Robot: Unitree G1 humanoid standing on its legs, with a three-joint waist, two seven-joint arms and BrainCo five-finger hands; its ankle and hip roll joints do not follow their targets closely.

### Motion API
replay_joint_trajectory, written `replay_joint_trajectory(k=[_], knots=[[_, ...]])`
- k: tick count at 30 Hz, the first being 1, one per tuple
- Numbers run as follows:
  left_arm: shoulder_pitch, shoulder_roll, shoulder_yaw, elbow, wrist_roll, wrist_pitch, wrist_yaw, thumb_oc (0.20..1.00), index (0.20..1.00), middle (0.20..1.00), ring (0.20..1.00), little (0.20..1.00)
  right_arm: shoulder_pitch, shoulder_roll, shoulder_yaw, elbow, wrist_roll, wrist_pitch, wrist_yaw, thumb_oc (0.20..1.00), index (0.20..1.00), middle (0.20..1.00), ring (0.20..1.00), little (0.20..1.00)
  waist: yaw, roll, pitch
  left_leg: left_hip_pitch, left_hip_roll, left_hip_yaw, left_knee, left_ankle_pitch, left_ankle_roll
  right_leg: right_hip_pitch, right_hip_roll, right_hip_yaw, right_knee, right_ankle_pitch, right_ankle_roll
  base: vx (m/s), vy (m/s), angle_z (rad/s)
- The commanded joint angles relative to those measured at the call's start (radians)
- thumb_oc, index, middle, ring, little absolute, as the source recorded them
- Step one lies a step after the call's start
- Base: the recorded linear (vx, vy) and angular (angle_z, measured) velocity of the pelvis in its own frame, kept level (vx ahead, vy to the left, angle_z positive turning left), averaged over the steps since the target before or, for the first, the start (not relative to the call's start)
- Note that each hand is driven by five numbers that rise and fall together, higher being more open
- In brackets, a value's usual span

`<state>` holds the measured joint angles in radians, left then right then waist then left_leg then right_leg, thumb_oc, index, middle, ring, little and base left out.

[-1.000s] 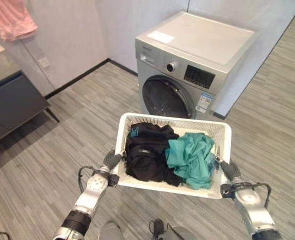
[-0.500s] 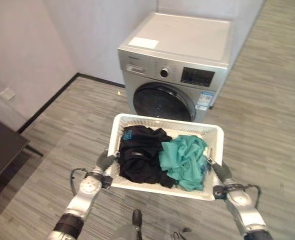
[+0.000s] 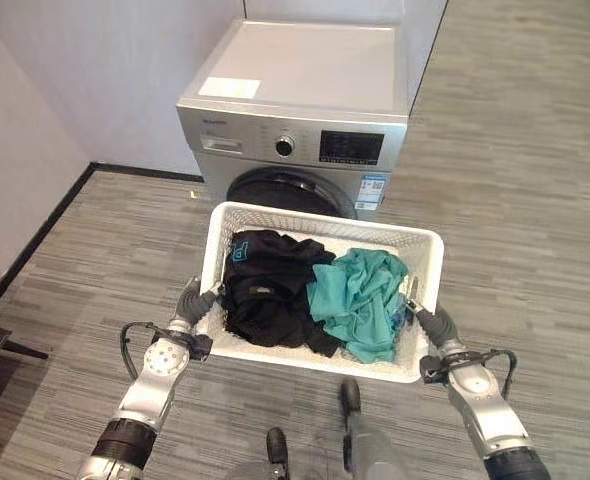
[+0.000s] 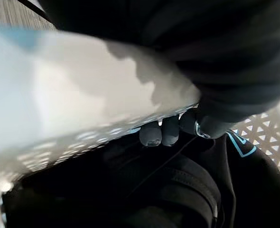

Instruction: Grab the laundry basket,head to the washer,open it,put in the laundry and shut it.

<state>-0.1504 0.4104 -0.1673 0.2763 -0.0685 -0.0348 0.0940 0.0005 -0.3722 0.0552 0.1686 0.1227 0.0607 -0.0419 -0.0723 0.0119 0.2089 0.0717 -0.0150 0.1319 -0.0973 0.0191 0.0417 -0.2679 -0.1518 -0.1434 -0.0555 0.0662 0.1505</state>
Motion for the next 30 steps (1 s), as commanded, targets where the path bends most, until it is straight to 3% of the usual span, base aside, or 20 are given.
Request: replay_joint_trajectory(k=[1, 3, 4, 6, 7, 8, 9, 10, 12, 13, 14, 15, 17, 18, 21, 23, 30], knots=[[-0.078, 0.063, 0.111, 0.02, -0.02, -0.063, 0.073, 0.2, 0.2, 0.2, 0.2, 0.2, -0.038, -0.107, -0.15, -0.034, 0.025, -0.08, -0.051, 0.2, 0.2, 0.2, 0.2, 0.2, -0.018, -0.005, -0.071, 0.105, 0.003, -0.016, 0.157, -0.259, -0.041, 0.039, 0.021, -0.107, 0.034, -0.022, 0.002, 0.41, -0.134, 0.21], [-0.093, 0.039, 0.08, 0.046, -0.018, -0.066, 0.077, 0.2, 0.2, 0.2, 0.2, 0.2, -0.01, -0.103, -0.141, -0.046, 0.029, -0.08, -0.04, 0.2, 0.2, 0.2, 0.2, 0.2, -0.034, -0.001, -0.087, 0.134, 0.025, -0.026, 0.209, -0.27, -0.068, 0.071, 0.037, -0.092, 0.081, -0.024, -0.022, 0.41, -0.168, 0.11], [-0.103, 0.025, 0.07, 0.063, -0.026, -0.068, 0.091, 0.2, 0.2, 0.2, 0.2, 0.2, -0.007, -0.106, -0.134, -0.046, 0.032, -0.08, -0.044, 0.2, 0.2, 0.2, 0.2, 0.2, -0.043, 0.002, -0.092, 0.117, 0.044, -0.031, 0.276, -0.22, -0.101, 0.086, 0.046, -0.086, 0.091, -0.026, -0.039, 0.33, -0.224, 0.3], [-0.123, 0.011, 0.055, 0.075, -0.044, -0.067, 0.095, 0.2, 0.2, 0.2, 0.2, 0.2, -0.003, -0.118, -0.123, -0.061, 0.039, -0.08, -0.049, 0.2, 0.2, 0.2, 0.2, 0.2, -0.049, -0.008, -0.086, 0.013, 0.114, -0.018, 0.556, -0.064, -0.154, 0.136, 0.063, -0.091, 0.1, -0.045, -0.086, 0.21, -0.233, 0.59], [-0.123, 0.011, 0.055, 0.075, -0.044, -0.067, 0.095, 0.2, 0.2, 0.2, 0.2, 0.2, -0.003, -0.118, -0.123, -0.061, 0.039, -0.08, -0.049, 0.2, 0.2, 0.2, 0.2, 0.2, -0.05, -0.008, -0.088, 0.009, 0.113, -0.019, 0.558, -0.064, -0.154, 0.135, 0.062, -0.093, 0.1, -0.044, -0.086, 0.18, -0.261, 0.23], [-0.123, 0.009, 0.059, 0.079, -0.059, -0.069, 0.113, 0.2, 0.2, 0.2, 0.2, 0.2, -0.018, -0.122, -0.101, -0.065, 0.057, -0.094, -0.066, 0.2, 0.2, 0.2, 0.2, 0.2, -0.027, -0.031, -0.071, -0.089, 0.126, -0.031, 0.793, 0.015, -0.162, 0.188, 0.083, -0.087, 0.083, -0.064, -0.126, 0.18, -0.223, -0.68], [-0.127, 0.007, 0.059, 0.078, -0.061, -0.068, 0.121, 0.2, 0.2, 0.2, 0.2, 0.2, -0.021, -0.123, -0.098, -0.067, 0.054, -0.088, -0.072, 0.2, 0.2, 0.2, 0.2, 0.2, -0.022, -0.043, -0.067, -0.132, 0.132, -0.026, 0.84, 0.007, -0.15, 0.207, 0.09, -0.074, 0.072, -0.071, -0.135, 0.26, -0.261, -1.01], [-0.129, 0.006, 0.063, 0.074, -0.062, -0.065, 0.126, 0.2, 0.2, 0.2, 0.2, 0.2, -0.015, -0.127, -0.103, -0.08, 0.049, -0.084, -0.076, 0.2, 0.2, 0.2, 0.2, 0.2, -0.019, -0.056, -0.064, -0.162, 0.154, -0.01, 0.832, -0.01, -0.139, 0.224, 0.093, -0.058, 0.062, -0.075, -0.136, 0.22, -0.092, -0.83], [-0.132, 0.004, 0.068, 0.066, -0.037, -0.065, 0.138, 0.2, 0.2, 0.2, 0.2, 0.2, 0.0, -0.132, -0.115, -0.109, 0.041, -0.091, -0.083, 0.2, 0.2, 0.2, 0.2, 0.2, -0.011, -0.066, -0.062, -0.164, 0.195, 0.021, 0.683, -0.047, -0.126, 0.252, 0.084, -0.04, 0.053, -0.088, -0.123, 0.24, 0.031, 0.05], [-0.134, 0.016, 0.075, 0.052, 0.011, -0.067, 0.158, 0.2, 0.2, 0.2, 0.2, 0.2, 0.004, -0.139, -0.118, -0.13, 0.034, -0.101, -0.08, 0.2, 0.2, 0.2, 0.2, 0.2, 0.0, -0.067, -0.06, -0.172, 0.2, 0.004, 0.597, -0.066, -0.122, 0.263, 0.083, -0.031, 0.045, -0.097, -0.112, 0.15, 0.062, 0.05], [-0.133, 0.015, 0.075, 0.051, 0.012, -0.067, 0.158, 0.2, 0.2, 0.2, 0.2, 0.2, 0.005, -0.138, -0.119, -0.131, 0.034, -0.1, -0.08, 0.2, 0.2, 0.2, 0.2, 0.2, 0.001, -0.071, -0.061, -0.17, 0.196, 0.007, 0.589, -0.059, -0.121, 0.262, 0.079, -0.03, 0.043, -0.094, -0.111, 0.19, 0.14, -0.18], [-0.123, 0.041, 0.072, 0.007, 0.12, -0.073, 0.184, 0.2, 0.2, 0.2, 0.2, 0.2, 0.047, -0.14, -0.141, -0.202, 0.055, -0.133, -0.049, 0.2, 0.2, 0.2, 0.2, 0.2, 0.015, -0.063, -0.061, -0.146, 0.199, -0.065, 0.321, -0.066, -0.126, 0.273, 0.085, -0.001, 0.037, -0.108, -0.095, 0.17, 0.146, -0.28], [-0.077, 0.061, 0.077, -0.056, 0.184, -0.09, 0.177, 0.2, 0.2, 0.2, 0.2, 0.2, 0.075, -0.149, -0.171, -0.23, 0.043, -0.156, -0.046, 0.2, 0.2, 0.2, 0.2, 0.2, 0.026, -0.055, -0.057, -0.126, 0.211, -0.122, 0.174, -0.018, -0.144, 0.287, 0.077, 0.022, 0.02, -0.117, -0.087, 0.16, 0.167, -0.45], [-0.044, 0.057, 0.089, -0.091, 0.192, -0.096, 0.157, 0.2, 0.2, 0.2, 0.2, 0.2, 0.095, -0.145, -0.183, -0.25, 0.04, -0.155, -0.036, 0.2, 0.2, 0.2, 0.2, 0.2, 0.023, -0.044, -0.062, -0.101, 0.213, -0.132, 0.128, -0.023, -0.145, 0.291, 0.08, 0.028, 0.014, -0.119, -0.082, 0.08, 0.161, -0.51], [0.051, 0.073, 0.128, -0.189, 0.188, -0.113, 0.106, 0.2, 0.2, 0.2, 0.2, 0.2, 0.135, -0.137, -0.228, -0.3, 0.036, -0.164, -0.007, 0.2, 0.2, 0.2, 0.2, 0.2, 0.021, -0.019, -0.07, -0.08, 0.204, -0.124, 0.112, -0.023, -0.156, 0.293, 0.065, 0.04, 0.01, -0.111, -0.076, 0.08, 0.183, -0.47], [0.104, 0.098, 0.173, -0.269, 0.179, -0.123, 0.074, 0.2, 0.2, 0.2, 0.2, 0.2, 0.128, -0.147, -0.247, -0.337, 0.012, -0.162, 0.014, 0.2, 0.2, 0.2, 0.2, 0.2, 0.04, -0.013, -0.08, -0.054, 0.169, -0.135, 0.105, -0.053, -0.136, 0.284, 0.045, 0.071, 0.023, -0.103, -0.068, 0.1, 0.267, -0.46], [0.036, 0.134, 0.205, -0.325, 0.118, -0.129, 0.067, 0.2, 0.2, 0.2, 0.2, 0.2, -0.016, -0.194, -0.221, -0.321, 0.0, -0.143, 0.012, 0.2, 0.2, 0.2, 0.2, 0.2, 0.063, -0.021, -0.11, -0.01, 0.131, -0.108, 0.088, -0.089, -0.103, 0.276, 0.012, 0.112, 0.037, -0.097, -0.044, 0.04, 0.11, -0.34]])
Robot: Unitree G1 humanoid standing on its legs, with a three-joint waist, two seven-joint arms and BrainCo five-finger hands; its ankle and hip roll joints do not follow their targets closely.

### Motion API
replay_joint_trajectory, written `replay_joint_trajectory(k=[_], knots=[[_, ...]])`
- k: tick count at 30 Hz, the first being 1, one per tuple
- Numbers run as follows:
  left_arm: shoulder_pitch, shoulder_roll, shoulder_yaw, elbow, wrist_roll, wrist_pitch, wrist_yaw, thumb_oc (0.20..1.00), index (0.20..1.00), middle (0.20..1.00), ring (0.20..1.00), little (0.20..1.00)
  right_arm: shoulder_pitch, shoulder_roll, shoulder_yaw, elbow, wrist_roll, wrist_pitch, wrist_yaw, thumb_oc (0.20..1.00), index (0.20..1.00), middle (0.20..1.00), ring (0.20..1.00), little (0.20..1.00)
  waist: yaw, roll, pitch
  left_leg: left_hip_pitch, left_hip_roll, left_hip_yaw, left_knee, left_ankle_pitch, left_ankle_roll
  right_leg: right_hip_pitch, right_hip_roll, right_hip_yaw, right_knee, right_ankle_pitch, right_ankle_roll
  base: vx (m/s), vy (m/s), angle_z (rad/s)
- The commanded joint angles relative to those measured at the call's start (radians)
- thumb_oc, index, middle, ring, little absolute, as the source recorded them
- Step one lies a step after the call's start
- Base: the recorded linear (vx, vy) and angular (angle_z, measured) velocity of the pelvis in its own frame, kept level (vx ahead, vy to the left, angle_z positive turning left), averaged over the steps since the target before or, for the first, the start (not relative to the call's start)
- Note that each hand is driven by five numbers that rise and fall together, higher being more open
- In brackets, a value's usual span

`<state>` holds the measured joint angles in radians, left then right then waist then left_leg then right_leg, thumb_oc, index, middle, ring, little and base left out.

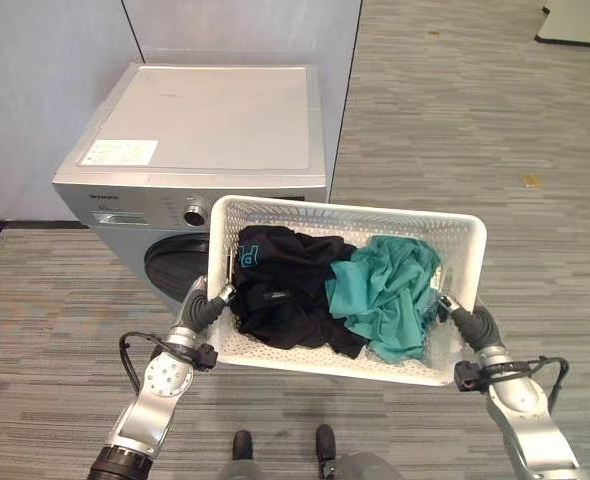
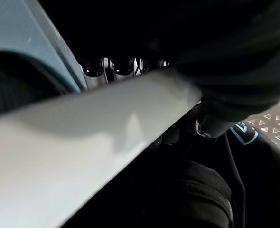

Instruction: Grab the laundry basket,head to the washer,open it,put in the laundry and shut it.

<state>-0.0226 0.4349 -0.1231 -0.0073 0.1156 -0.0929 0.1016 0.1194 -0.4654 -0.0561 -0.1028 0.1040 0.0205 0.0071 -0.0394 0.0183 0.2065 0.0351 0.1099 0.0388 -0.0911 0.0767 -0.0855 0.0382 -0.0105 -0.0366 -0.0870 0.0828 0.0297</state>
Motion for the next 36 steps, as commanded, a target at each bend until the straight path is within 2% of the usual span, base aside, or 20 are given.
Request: replay_joint_trajectory(k=[1, 7, 11, 13, 14, 16, 17, 18, 19, 21, 23, 25, 26, 27, 28, 29, 31, 32, 34, 36], knots=[[-0.134, 0.117, 0.154, -0.027, -0.072, -0.069, 0.069, 0.2, 0.2, 0.2, 0.2, 0.2, -0.168, -0.11, -0.097, -0.042, 0.019, -0.102, -0.043, 0.2, 0.2, 0.2, 0.2, 0.2, 0.031, -0.032, -0.106, 0.025, 0.002, -0.013, 0.083, -0.141, 0.026, -0.03, -0.135, 0.004, 0.069, -0.107, 0.078, 0.03, 0.038, -0.03], [-0.439, 0.146, 0.044, 0.074, -0.131, -0.055, 0.11, 0.2, 0.2, 0.2, 0.2, 0.2, -0.37, -0.18, -0.038, 0.022, 0.003, -0.085, -0.092, 0.2, 0.2, 0.2, 0.2, 0.2, 0.034, -0.041, -0.127, 0.029, -0.002, -0.023, 0.072, -0.136, 0.023, -0.018, -0.147, -0.03, 0.087, -0.118, 0.088, 0.03, 0.0, 0.17], [-0.594, 0.12, -0.05, 0.184, -0.228, -0.048, 0.121, 0.2, 0.2, 0.2, 0.2, 0.2, -0.517, -0.218, 0.063, 0.12, 0.05, -0.06, -0.089, 0.2, 0.2, 0.2, 0.2, 0.2, 0.043, -0.045, -0.134, 0.034, 0.006, -0.043, 0.07, -0.13, 0.013, -0.003, -0.145, -0.059, 0.104, -0.136, 0.085, 0.04, -0.056, 0.27], [-0.683, 0.094, -0.105, 0.256, -0.296, -0.045, 0.131, 0.2, 0.2, 0.2, 0.2, 0.2, -0.628, -0.294, 0.138, 0.207, 0.083, -0.031, -0.082, 0.2, 0.2, 0.2, 0.2, 0.2, 0.048, -0.051, -0.126, 0.019, 0.02, -0.063, 0.092, -0.124, -0.005, 0.0, -0.138, -0.079, 0.123, -0.155, 0.076, 0.02, -0.104, 0.22], [-0.686, 0.094, -0.104, 0.26, -0.297, -0.047, 0.131, 0.2, 0.2, 0.2, 0.2, 0.2, -0.636, -0.296, 0.142, 0.213, 0.084, -0.033, -0.083, 0.2, 0.2, 0.2, 0.2, 0.2, 0.043, -0.049, -0.124, 0.015, 0.02, -0.067, 0.097, -0.125, -0.006, -0.001, -0.138, -0.083, 0.124, -0.155, 0.076, -0.02, -0.105, 0.45], [-0.733, 0.085, -0.142, 0.28, -0.327, -0.044, 0.124, 0.2, 0.2, 0.2, 0.2, 0.2, -0.707, -0.368, 0.189, 0.263, 0.117, -0.017, -0.067, 0.2, 0.2, 0.2, 0.2, 0.2, 0.05, -0.063, -0.114, -0.027, 0.028, -0.09, 0.18, -0.137, -0.02, 0.01, -0.127, -0.088, 0.127, -0.176, 0.059, -0.01, -0.097, 0.39], [-0.739, 0.084, -0.14, 0.283, -0.327, -0.045, 0.125, 0.2, 0.2, 0.2, 0.2, 0.2, -0.719, -0.371, 0.195, 0.272, 0.12, -0.021, -0.067, 0.2, 0.2, 0.2, 0.2, 0.2, 0.046, -0.062, -0.11, -0.039, 0.026, -0.095, 0.193, -0.135, -0.02, 0.005, -0.129, -0.091, 0.127, -0.17, 0.058, -0.04, -0.098, 0.29], [-0.772, 0.085, -0.154, 0.294, -0.342, -0.039, 0.125, 0.2, 0.2, 0.2, 0.2, 0.2, -0.824, -0.427, 0.256, 0.327, 0.133, -0.01, -0.063, 0.2, 0.2, 0.2, 0.2, 0.2, 0.056, -0.069, -0.075, -0.112, 0.012, -0.133, 0.365, -0.113, -0.036, 0.024, -0.118, -0.089, 0.128, -0.181, 0.037, -0.1, -0.048, 0.3], [-0.78, 0.087, -0.169, 0.299, -0.35, -0.036, 0.124, 0.2, 0.2, 0.2, 0.2, 0.2, -0.893, -0.445, 0.306, 0.352, 0.132, -0.003, -0.057, 0.2, 0.2, 0.2, 0.2, 0.2, 0.076, -0.076, -0.055, -0.146, -0.008, -0.163, 0.443, -0.075, -0.045, 0.028, -0.116, -0.084, 0.131, -0.184, 0.03, -0.07, -0.035, 0.34], [-0.789, 0.091, -0.166, 0.304, -0.36, -0.035, 0.122, 0.2, 0.2, 0.2, 0.2, 0.2, -0.946, -0.446, 0.351, 0.391, 0.14, -0.003, -0.057, 0.2, 0.2, 0.2, 0.2, 0.2, 0.072, -0.074, -0.044, -0.175, -0.017, -0.18, 0.491, -0.072, -0.047, 0.031, -0.113, -0.085, 0.132, -0.189, 0.026, 0.04, 0.048, 0.07], [-0.817, 0.086, -0.178, 0.307, -0.376, -0.03, 0.117, 0.2, 0.2, 0.2, 0.2, 0.2, -0.985, -0.459, 0.392, 0.435, 0.148, 0.018, -0.042, 0.2, 0.2, 0.2, 0.2, 0.2, 0.075, -0.09, -0.058, -0.197, 0.023, -0.125, 0.352, -0.102, -0.027, 0.063, -0.129, -0.105, 0.106, -0.206, 0.045, 0.23, 0.162, 0.14], [-0.853, 0.075, -0.208, 0.34, -0.376, -0.027, 0.121, 0.2, 0.2, 0.2, 0.2, 0.2, -0.969, -0.47, 0.379, 0.439, 0.144, 0.022, -0.052, 0.2, 0.2, 0.2, 0.2, 0.2, 0.078, -0.091, -0.073, -0.226, 0.047, -0.083, 0.21, -0.059, -0.018, 0.087, -0.145, -0.119, 0.085, -0.211, 0.06, 0.24, 0.225, 0.46], [-0.868, 0.067, -0.223, 0.352, -0.373, -0.027, 0.125, 0.2, 0.2, 0.2, 0.2, 0.2, -0.961, -0.469, 0.378, 0.444, 0.132, 0.021, -0.06, 0.2, 0.2, 0.2, 0.2, 0.2, 0.078, -0.091, -0.075, -0.256, 0.049, -0.058, 0.188, -0.046, -0.02, 0.102, -0.155, -0.129, 0.081, -0.216, 0.064, 0.28, 0.328, 0.45], [-0.882, 0.063, -0.232, 0.354, -0.378, -0.029, 0.121, 0.2, 0.2, 0.2, 0.2, 0.2, -0.953, -0.461, 0.377, 0.447, 0.127, 0.025, -0.059, 0.2, 0.2, 0.2, 0.2, 0.2, 0.075, -0.077, -0.092, -0.24, 0.047, -0.053, 0.15, -0.047, -0.017, 0.106, -0.166, -0.128, 0.087, -0.22, 0.077, 0.2, 0.25, 0.39], [-0.883, 0.062, -0.232, 0.355, -0.378, -0.03, 0.121, 0.2, 0.2, 0.2, 0.2, 0.2, -0.952, -0.462, 0.377, 0.447, 0.127, 0.025, -0.059, 0.2, 0.2, 0.2, 0.2, 0.2, 0.078, -0.078, -0.093, -0.235, 0.047, -0.05, 0.141, -0.044, -0.017, 0.105, -0.167, -0.125, 0.088, -0.221, 0.078, 0.3, 0.401, 0.27], [-0.898, 0.07, -0.247, 0.353, -0.389, -0.037, 0.123, 0.2, 0.2, 0.2, 0.2, 0.2, -0.938, -0.428, 0.353, 0.448, 0.116, 0.027, -0.064, 0.2, 0.2, 0.2, 0.2, 0.2, 0.084, -0.067, -0.108, -0.224, 0.005, -0.073, 0.158, -0.053, -0.002, 0.102, -0.207, -0.13, 0.128, -0.216, 0.102, 0.29, 0.379, 0.01], [-0.91, 0.051, -0.267, 0.361, -0.412, -0.033, 0.124, 0.2, 0.2, 0.2, 0.2, 0.2, -0.929, -0.387, 0.337, 0.481, 0.104, 0.037, -0.079, 0.2, 0.2, 0.2, 0.2, 0.2, 0.081, -0.063, -0.112, -0.205, -0.04, -0.072, 0.189, -0.096, 0.039, 0.072, -0.253, -0.107, 0.233, -0.172, 0.108, 0.31, 0.439, -0.3], [-0.911, 0.052, -0.277, 0.358, -0.414, -0.031, 0.121, 0.2, 0.2, 0.2, 0.2, 0.2, -0.934, -0.369, 0.339, 0.502, 0.11, 0.04, -0.081, 0.2, 0.2, 0.2, 0.2, 0.2, 0.081, -0.061, -0.106, -0.193, -0.047, -0.061, 0.197, -0.11, 0.057, 0.039, -0.261, -0.092, 0.304, -0.15, 0.105, 0.19, 0.315, -0.4], [-0.894, 0.058, -0.281, 0.36, -0.419, -0.024, 0.112, 0.2, 0.2, 0.2, 0.2, 0.2, -0.962, -0.317, 0.361, 0.572, 0.134, 0.046, -0.087, 0.2, 0.2, 0.2, 0.2, 0.2, 0.088, -0.049, -0.094, -0.153, -0.051, -0.012, 0.194, -0.132, 0.086, -0.052, -0.28, -0.103, 0.43, -0.093, 0.105, 0.16, 0.265, -0.61], [-0.871, 0.055, -0.281, 0.36, -0.419, -0.013, 0.091, 0.2, 0.2, 0.2, 0.2, 0.2, -0.969, -0.281, 0.375, 0.611, 0.134, 0.057, -0.073, 0.2, 0.2, 0.2, 0.2, 0.2, 0.084, -0.038, -0.088, -0.106, -0.059, 0.017, 0.17, -0.142, 0.099, -0.097, -0.3, -0.142, 0.428, -0.053, 0.108, 0.13, 0.162, -0.65]])
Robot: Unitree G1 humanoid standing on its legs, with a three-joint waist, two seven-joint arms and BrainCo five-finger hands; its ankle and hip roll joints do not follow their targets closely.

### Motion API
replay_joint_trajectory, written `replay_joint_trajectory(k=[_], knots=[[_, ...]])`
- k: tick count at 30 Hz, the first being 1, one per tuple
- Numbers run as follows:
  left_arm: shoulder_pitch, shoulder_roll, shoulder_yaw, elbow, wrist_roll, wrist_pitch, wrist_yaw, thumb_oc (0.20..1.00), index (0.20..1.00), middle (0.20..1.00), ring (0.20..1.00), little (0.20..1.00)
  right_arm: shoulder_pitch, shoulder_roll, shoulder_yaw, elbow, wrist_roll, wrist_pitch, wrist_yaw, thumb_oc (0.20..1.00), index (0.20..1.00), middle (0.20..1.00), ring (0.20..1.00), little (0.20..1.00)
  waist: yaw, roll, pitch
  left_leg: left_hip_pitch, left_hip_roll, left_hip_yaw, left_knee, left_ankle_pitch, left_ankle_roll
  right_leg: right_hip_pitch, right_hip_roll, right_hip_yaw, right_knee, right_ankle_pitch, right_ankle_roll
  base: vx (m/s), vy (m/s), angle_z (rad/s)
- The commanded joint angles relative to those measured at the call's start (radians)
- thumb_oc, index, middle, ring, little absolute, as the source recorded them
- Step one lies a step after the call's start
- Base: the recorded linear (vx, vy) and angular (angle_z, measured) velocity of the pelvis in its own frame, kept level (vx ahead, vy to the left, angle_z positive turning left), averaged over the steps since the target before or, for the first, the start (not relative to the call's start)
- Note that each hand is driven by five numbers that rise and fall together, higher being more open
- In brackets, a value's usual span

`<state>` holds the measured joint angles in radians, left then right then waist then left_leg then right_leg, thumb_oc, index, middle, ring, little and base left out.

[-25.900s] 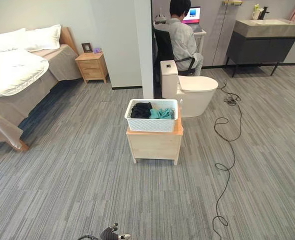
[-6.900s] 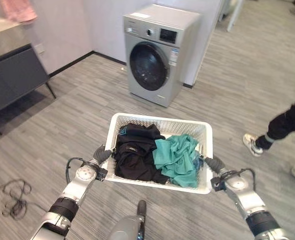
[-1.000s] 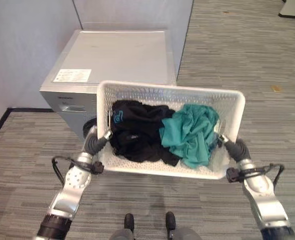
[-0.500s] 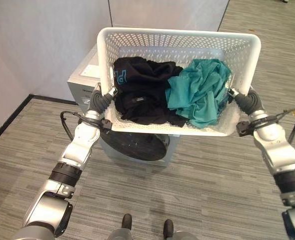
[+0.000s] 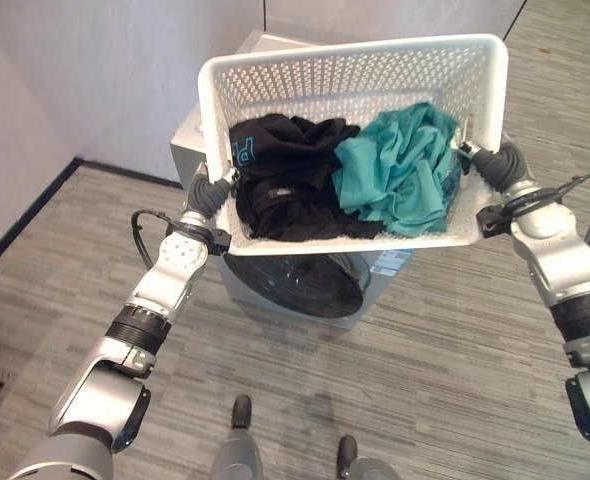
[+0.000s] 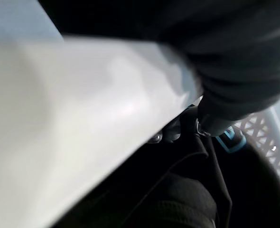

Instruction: Grab the laundry basket,head to the washer,open it,put in the laundry and shut it.

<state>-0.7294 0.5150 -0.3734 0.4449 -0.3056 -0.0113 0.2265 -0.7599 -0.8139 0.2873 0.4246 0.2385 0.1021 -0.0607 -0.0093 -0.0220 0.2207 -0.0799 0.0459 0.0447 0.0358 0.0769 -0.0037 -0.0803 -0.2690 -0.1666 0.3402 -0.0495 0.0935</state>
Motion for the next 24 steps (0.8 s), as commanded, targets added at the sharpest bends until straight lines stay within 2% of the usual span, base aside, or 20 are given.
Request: replay_joint_trajectory(k=[1, 2, 4, 6, 7, 8, 9, 11, 13, 14, 15, 16, 18, 19, 20, 21, 22, 23, 24], knots=[[-0.163, -0.024, -0.029, -0.092, 0.002, -0.095, -0.034, 0.2, 0.2, 0.2, 0.2, 0.2, -0.091, 0.068, 0.034, 0.085, 0.0, -0.026, -0.005, 0.2, 0.2, 0.2, 0.2, 0.2, 0.055, 0.003, -0.102, 0.013, 0.006, 0.013, 0.04, -0.142, 0.017, 0.023, -0.041, -0.011, -0.002, 0.081, 0.044, 0.25, 0.103, -0.85], [-0.138, -0.021, -0.017, -0.082, 0.012, -0.085, -0.048, 0.2, 0.2, 0.2, 0.2, 0.2, -0.101, 0.091, 0.048, 0.13, 0.01, -0.01, 0.008, 0.2, 0.2, 0.2, 0.2, 0.2, 0.037, 0.015, -0.099, 0.075, -0.005, 0.028, -0.002, -0.153, 0.022, -0.004, -0.006, -0.006, -0.128, 0.085, 0.052, 0.2, 0.055, -0.71], [-0.138, -0.021, -0.016, -0.082, 0.013, -0.086, -0.048, 0.2, 0.2, 0.2, 0.2, 0.2, -0.102, 0.092, 0.049, 0.131, 0.01, -0.01, 0.008, 0.2, 0.2, 0.2, 0.2, 0.2, 0.039, 0.017, -0.098, 0.079, -0.003, 0.03, -0.005, -0.153, 0.021, 0.0, -0.004, -0.005, -0.133, 0.087, 0.052, 0.14, 0.03, -0.38], [-0.106, -0.016, 0.009, -0.061, -0.008, -0.085, -0.044, 0.2, 0.2, 0.2, 0.2, 0.2, -0.101, 0.11, 0.057, 0.168, 0.018, -0.003, 0.014, 0.2, 0.2, 0.2, 0.2, 0.2, 0.031, 0.02, -0.089, 0.127, -0.022, 0.025, -0.033, -0.163, 0.023, -0.051, 0.039, 0.033, -0.265, 0.117, 0.07, 0.24, -0.007, -0.13], [-0.105, -0.018, 0.012, -0.049, -0.012, -0.084, -0.043, 0.2, 0.2, 0.2, 0.2, 0.2, -0.104, 0.115, 0.06, 0.186, 0.022, 0.0, 0.017, 0.2, 0.2, 0.2, 0.2, 0.2, 0.032, 0.022, -0.088, 0.148, -0.021, 0.031, -0.051, -0.165, 0.019, -0.055, 0.051, 0.021, -0.311, 0.131, 0.078, 0.44, -0.107, -0.4], [-0.12, -0.038, 0.003, -0.019, -0.021, -0.083, -0.049, 0.2, 0.2, 0.2, 0.2, 0.2, -0.112, 0.109, 0.068, 0.216, 0.025, 0.009, 0.027, 0.2, 0.2, 0.2, 0.2, 0.2, 0.011, 0.015, -0.089, 0.181, -0.022, 0.034, -0.069, -0.176, 0.008, -0.084, 0.077, 0.027, -0.346, 0.138, 0.089, 0.31, -0.102, -0.32], [-0.121, -0.038, 0.002, -0.018, -0.021, -0.084, -0.049, 0.2, 0.2, 0.2, 0.2, 0.2, -0.112, 0.109, 0.068, 0.216, 0.025, 0.009, 0.027, 0.2, 0.2, 0.2, 0.2, 0.2, 0.011, 0.016, -0.088, 0.183, -0.021, 0.034, -0.07, -0.176, 0.008, -0.084, 0.078, 0.027, -0.344, 0.137, 0.088, 0.34, -0.129, -0.13], [-0.176, -0.075, -0.043, 0.02, -0.006, -0.084, -0.05, 0.2, 0.2, 0.2, 0.2, 0.2, -0.094, 0.063, 0.069, 0.192, 0.04, 0.009, 0.039, 0.2, 0.2, 0.2, 0.2, 0.2, -0.018, -0.008, -0.09, 0.187, -0.026, 0.006, -0.043, -0.208, -0.006, -0.066, 0.093, 0.109, -0.316, 0.118, 0.079, 0.26, -0.119, 0.61], [-0.209, -0.114, -0.068, 0.037, 0.012, -0.081, -0.05, 0.2, 0.2, 0.2, 0.2, 0.2, -0.058, 0.023, 0.055, 0.145, 0.052, 0.002, 0.042, 0.2, 0.2, 0.2, 0.2, 0.2, -0.04, -0.018, -0.102, 0.197, -0.009, -0.024, -0.01, -0.232, -0.029, -0.056, 0.105, 0.116, -0.278, 0.096, 0.06, 0.33, -0.226, 0.98], [-0.227, -0.133, -0.081, 0.056, 0.012, -0.081, -0.049, 0.2, 0.2, 0.2, 0.2, 0.2, -0.037, 0.011, 0.048, 0.111, 0.059, -0.006, 0.042, 0.2, 0.2, 0.2, 0.2, 0.2, -0.056, -0.021, -0.112, 0.2, 0.015, -0.044, 0.02, -0.246, -0.049, -0.046, 0.114, 0.086, -0.25, 0.072, 0.045, 0.39, -0.36, 1.02], [-0.25, -0.151, -0.094, 0.077, 0.002, -0.08, -0.051, 0.2, 0.2, 0.2, 0.2, 0.2, -0.022, 0.0, 0.061, 0.084, 0.06, -0.006, 0.049, 0.2, 0.2, 0.2, 0.2, 0.2, -0.064, -0.031, -0.122, 0.191, 0.041, -0.06, 0.105, -0.244, -0.071, -0.004, 0.126, 0.04, -0.245, 0.042, 0.021, 0.3, -0.288, 1.01], [-0.251, -0.151, -0.095, 0.078, 0.002, -0.08, -0.051, 0.2, 0.2, 0.2, 0.2, 0.2, -0.022, 0.0, 0.061, 0.084, 0.06, -0.006, 0.049, 0.2, 0.2, 0.2, 0.2, 0.2, -0.067, -0.03, -0.121, 0.188, 0.042, -0.064, 0.112, -0.247, -0.072, -0.001, 0.127, 0.035, -0.247, 0.041, 0.02, 0.23, -0.256, 0.79], [-0.287, -0.162, -0.11, 0.112, -0.008, -0.078, -0.04, 0.2, 0.2, 0.2, 0.2, 0.2, -0.037, 0.0, 0.095, 0.076, 0.07, -0.005, 0.06, 0.2, 0.2, 0.2, 0.2, 0.2, -0.057, -0.051, -0.111, 0.111, 0.049, -0.095, 0.324, -0.173, -0.089, 0.05, 0.152, 0.025, -0.26, 0.031, -0.01, 0.11, -0.191, 0.43], [-0.302, -0.17, -0.118, 0.122, -0.012, -0.076, -0.036, 0.2, 0.2, 0.2, 0.2, 0.2, -0.048, 0.004, 0.116, 0.078, 0.074, -0.006, 0.06, 0.2, 0.2, 0.2, 0.2, 0.2, -0.05, -0.059, -0.1, 0.07, 0.046, -0.111, 0.384, -0.15, -0.085, 0.064, 0.161, 0.028, -0.266, 0.023, -0.02, 0.08, -0.15, 0.06], [-0.314, -0.176, -0.122, 0.128, -0.016, -0.074, -0.034, 0.2, 0.2, 0.2, 0.2, 0.2, -0.056, 0.003, 0.131, 0.082, 0.075, -0.002, 0.063, 0.2, 0.2, 0.2, 0.2, 0.2, -0.047, -0.067, -0.097, 0.045, 0.05, -0.109, 0.373, -0.146, -0.082, 0.073, 0.162, 0.029, -0.272, 0.015, -0.023, 0.1, -0.077, -0.16], [-0.33, -0.18, -0.125, 0.139, -0.015, -0.068, -0.037, 0.2, 0.2, 0.2, 0.2, 0.2, -0.067, 0.001, 0.147, 0.087, 0.077, 0.006, 0.069, 0.2, 0.2, 0.2, 0.2, 0.2, -0.045, -0.078, -0.099, 0.031, 0.063, -0.093, 0.313, -0.157, -0.077, 0.085, 0.158, 0.033, -0.282, 0.008, -0.021, 0.2, 0.002, -0.11], [-0.351, -0.176, -0.134, 0.147, 0.003, -0.061, -0.04, 0.2, 0.2, 0.2, 0.2, 0.2, -0.081, -0.011, 0.161, 0.087, 0.071, 0.005, 0.073, 0.2, 0.2, 0.2, 0.2, 0.2, -0.03, -0.081, -0.106, 0.008, 0.087, -0.078, 0.167, -0.142, -0.073, 0.102, 0.154, 0.031, -0.298, -0.006, -0.015, 0.18, 0.019, -0.05], [-0.351, -0.177, -0.134, 0.147, 0.003, -0.061, -0.04, 0.2, 0.2, 0.2, 0.2, 0.2, -0.082, -0.011, 0.162, 0.088, 0.071, 0.005, 0.073, 0.2, 0.2, 0.2, 0.2, 0.2, -0.029, -0.081, -0.106, 0.018, 0.087, -0.075, 0.152, -0.136, -0.074, 0.103, 0.154, 0.032, -0.298, -0.007, -0.016, 0.18, 0.063, 0.15], [-0.35, -0.165, -0.135, 0.148, 0.014, -0.06, -0.038, 0.2, 0.2, 0.2, 0.2, 0.2, -0.092, -0.015, 0.169, 0.099, 0.062, 0.002, 0.075, 0.2, 0.2, 0.2, 0.2, 0.2, -0.011, -0.072, -0.106, -0.007, 0.088, -0.095, 0.079, -0.096, -0.078, 0.115, 0.158, 0.036, -0.304, -0.019, -0.014, 0.13, 0.074, -0.18]])
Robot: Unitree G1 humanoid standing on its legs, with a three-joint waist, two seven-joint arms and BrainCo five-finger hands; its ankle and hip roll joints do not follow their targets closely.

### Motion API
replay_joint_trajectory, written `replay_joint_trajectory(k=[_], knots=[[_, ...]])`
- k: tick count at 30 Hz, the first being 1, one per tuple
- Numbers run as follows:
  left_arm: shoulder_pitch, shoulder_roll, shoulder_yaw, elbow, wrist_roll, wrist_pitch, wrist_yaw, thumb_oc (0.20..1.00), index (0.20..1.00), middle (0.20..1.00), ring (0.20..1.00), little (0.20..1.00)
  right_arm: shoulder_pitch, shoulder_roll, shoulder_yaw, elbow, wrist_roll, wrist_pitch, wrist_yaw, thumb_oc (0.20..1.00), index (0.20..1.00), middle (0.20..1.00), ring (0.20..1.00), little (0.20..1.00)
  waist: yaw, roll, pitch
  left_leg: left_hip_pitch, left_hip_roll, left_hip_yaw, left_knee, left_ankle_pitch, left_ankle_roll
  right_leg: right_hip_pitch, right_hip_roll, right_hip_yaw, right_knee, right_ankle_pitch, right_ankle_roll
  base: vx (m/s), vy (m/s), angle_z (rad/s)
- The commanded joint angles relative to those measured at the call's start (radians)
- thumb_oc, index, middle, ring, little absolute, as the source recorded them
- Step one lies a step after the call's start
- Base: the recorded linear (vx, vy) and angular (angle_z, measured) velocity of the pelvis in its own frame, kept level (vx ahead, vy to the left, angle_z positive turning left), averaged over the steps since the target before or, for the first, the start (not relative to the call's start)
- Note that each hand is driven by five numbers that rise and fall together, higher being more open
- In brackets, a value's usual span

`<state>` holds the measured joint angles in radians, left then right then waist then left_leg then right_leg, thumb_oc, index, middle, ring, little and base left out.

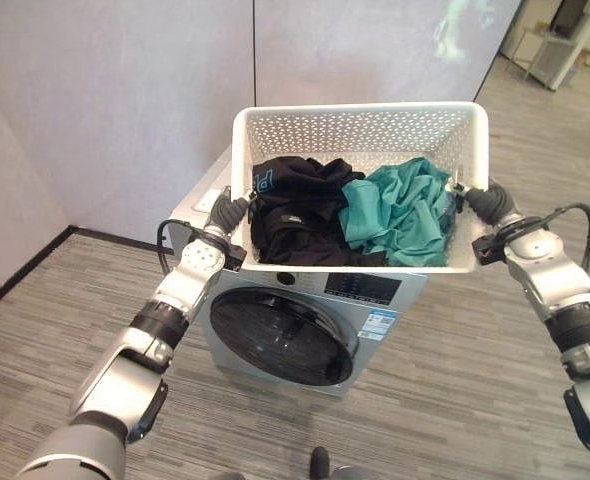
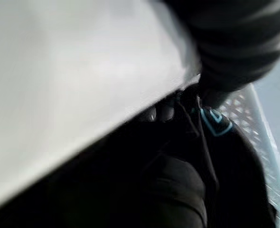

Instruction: Grab the laundry basket,head to the washer,open it,put in the laundry and shut it.

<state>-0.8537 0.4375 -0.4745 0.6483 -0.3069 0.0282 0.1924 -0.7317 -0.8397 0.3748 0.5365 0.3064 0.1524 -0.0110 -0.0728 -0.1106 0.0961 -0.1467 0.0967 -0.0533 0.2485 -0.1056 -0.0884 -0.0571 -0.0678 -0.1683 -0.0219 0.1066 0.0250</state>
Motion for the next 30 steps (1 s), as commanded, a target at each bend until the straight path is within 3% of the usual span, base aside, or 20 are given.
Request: replay_joint_trajectory(k=[1, 3, 11, 20, 24, 30], knots=[[-0.227, -0.08, -0.034, -0.055, 0.018, -0.1, -0.008, 0.2, 0.2, 0.2, 0.2, 0.2, -0.118, 0.014, 0.081, -0.005, -0.006, -0.047, 0.027, 0.2, 0.2, 0.2, 0.2, 0.2, 0.054, 0.025, 0.015, 0.07, 0.044, 0.0, -0.185, 0.096, 0.0, 0.096, -0.039, 0.047, 0.063, -0.181, 0.056, 0.18, 0.116, -0.53], [-0.222, -0.078, -0.039, -0.044, 0.021, -0.103, -0.012, 0.2, 0.2, 0.2, 0.2, 0.2, -0.113, 0.045, 0.074, 0.021, -0.002, -0.043, 0.026, 0.2, 0.2, 0.2, 0.2, 0.2, 0.056, 0.04, 0.004, 0.092, 0.032, -0.01, -0.215, 0.097, 0.0, 0.109, -0.043, 0.057, 0.07, -0.187, 0.061, 0.21, 0.144, -0.46], [-0.319, -0.059, -0.096, 0.111, 0.004, -0.105, 0.018, 0.2, 0.2, 0.2, 0.2, 0.2, -0.303, 0.177, 0.152, 0.209, -0.01, -0.03, -0.004, 0.2, 0.2, 0.2, 0.2, 0.2, 0.064, 0.082, -0.034, 0.192, -0.012, 0.076, -0.29, 0.081, 0.026, 0.121, -0.096, 0.089, 0.038, -0.16, 0.101, 0.17, 0.142, -0.23], [-0.404, -0.035, -0.132, 0.248, 0.004, -0.096, 0.013, 0.2, 0.2, 0.2, 0.2, 0.2, -0.414, 0.246, 0.206, 0.358, -0.002, -0.023, 0.002, 0.2, 0.2, 0.2, 0.2, 0.2, 0.065, 0.088, -0.037, 0.226, -0.013, 0.096, -0.32, 0.079, 0.03, 0.129, -0.103, 0.089, 0.022, -0.15, 0.114, 0.08, 0.031, -0.13], [-0.582, -0.058, -0.211, 0.48, -0.018, -0.084, -0.007, 0.2, 0.2, 0.2, 0.2, 0.2, -0.595, 0.319, 0.276, 0.591, 0.001, -0.019, 0.009, 0.2, 0.2, 0.2, 0.2, 0.2, 0.059, 0.093, -0.033, 0.227, -0.01, 0.11, -0.328, 0.081, 0.028, 0.114, -0.104, 0.086, 0.027, -0.142, 0.125, 0.07, 0.035, -0.03], [-0.719, -0.102, -0.286, 0.651, 0.009, -0.057, -0.02, 0.2, 0.2, 0.2, 0.2, 0.2, -0.737, 0.398, 0.293, 0.81, 0.003, -0.001, 0.011, 0.2, 0.2, 0.2, 0.2, 0.2, 0.056, 0.094, -0.028, 0.215, -0.015, 0.119, -0.322, 0.076, 0.03, 0.102, -0.109, 0.088, 0.015, -0.12, 0.138, 0.07, 0.051, -0.07]])
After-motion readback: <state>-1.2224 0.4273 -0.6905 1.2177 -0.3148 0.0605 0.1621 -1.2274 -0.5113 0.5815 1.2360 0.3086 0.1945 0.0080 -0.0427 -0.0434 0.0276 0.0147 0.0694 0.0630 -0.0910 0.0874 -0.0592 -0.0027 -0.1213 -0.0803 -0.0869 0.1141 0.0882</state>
